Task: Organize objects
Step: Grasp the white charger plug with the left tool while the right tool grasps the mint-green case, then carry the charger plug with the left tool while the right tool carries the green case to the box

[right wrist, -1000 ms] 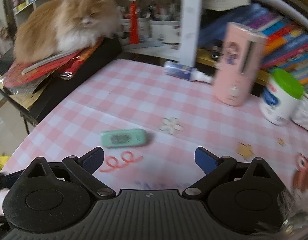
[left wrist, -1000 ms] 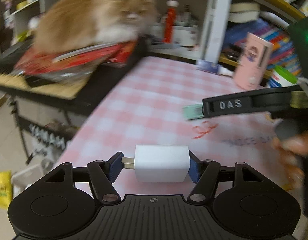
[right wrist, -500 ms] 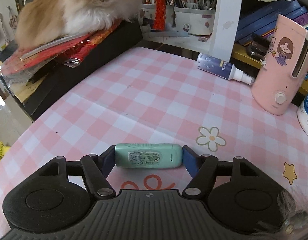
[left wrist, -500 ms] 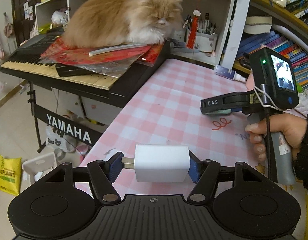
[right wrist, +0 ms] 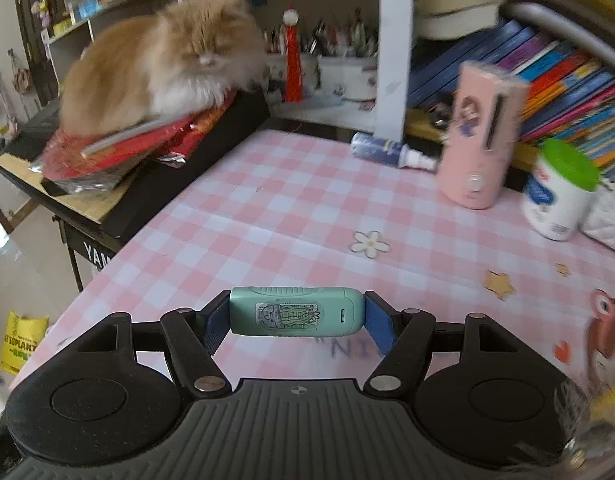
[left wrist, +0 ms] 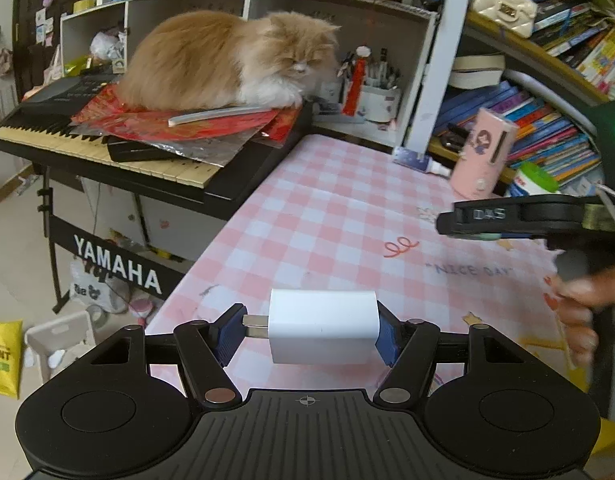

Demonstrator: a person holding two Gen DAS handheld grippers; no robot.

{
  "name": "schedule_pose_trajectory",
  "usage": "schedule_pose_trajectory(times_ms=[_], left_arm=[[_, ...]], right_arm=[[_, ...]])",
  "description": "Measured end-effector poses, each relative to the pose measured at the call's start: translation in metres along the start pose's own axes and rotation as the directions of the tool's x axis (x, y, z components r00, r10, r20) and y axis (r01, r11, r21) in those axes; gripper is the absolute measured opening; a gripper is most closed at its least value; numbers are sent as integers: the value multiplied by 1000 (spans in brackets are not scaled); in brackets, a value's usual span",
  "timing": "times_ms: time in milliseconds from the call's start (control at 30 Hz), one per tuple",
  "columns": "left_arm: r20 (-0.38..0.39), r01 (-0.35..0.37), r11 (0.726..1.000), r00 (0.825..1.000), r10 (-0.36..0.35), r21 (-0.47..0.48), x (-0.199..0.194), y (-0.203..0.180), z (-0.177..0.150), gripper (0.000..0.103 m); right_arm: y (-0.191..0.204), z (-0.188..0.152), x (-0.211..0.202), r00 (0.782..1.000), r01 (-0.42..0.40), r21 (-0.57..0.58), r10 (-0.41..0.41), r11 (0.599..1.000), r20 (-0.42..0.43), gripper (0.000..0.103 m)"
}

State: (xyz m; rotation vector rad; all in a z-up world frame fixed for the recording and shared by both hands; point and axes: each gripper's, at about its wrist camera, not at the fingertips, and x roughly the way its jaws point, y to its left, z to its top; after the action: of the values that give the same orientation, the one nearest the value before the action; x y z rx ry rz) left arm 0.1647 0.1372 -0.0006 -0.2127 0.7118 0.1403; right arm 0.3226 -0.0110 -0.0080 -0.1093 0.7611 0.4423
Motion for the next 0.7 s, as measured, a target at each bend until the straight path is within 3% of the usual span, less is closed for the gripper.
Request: schedule_pose_trajectory(times_ms=[267,700], left_arm=[[18,68,997,997,-69,47,-34,-2,-20,65],[2,130,989,991,-131,73,-84,13,-64,65]], right_arm=[[3,-43,-80,998,48,71,-51,996,41,67],[36,-134,-147,994,107,86,-103,991,-43,67]])
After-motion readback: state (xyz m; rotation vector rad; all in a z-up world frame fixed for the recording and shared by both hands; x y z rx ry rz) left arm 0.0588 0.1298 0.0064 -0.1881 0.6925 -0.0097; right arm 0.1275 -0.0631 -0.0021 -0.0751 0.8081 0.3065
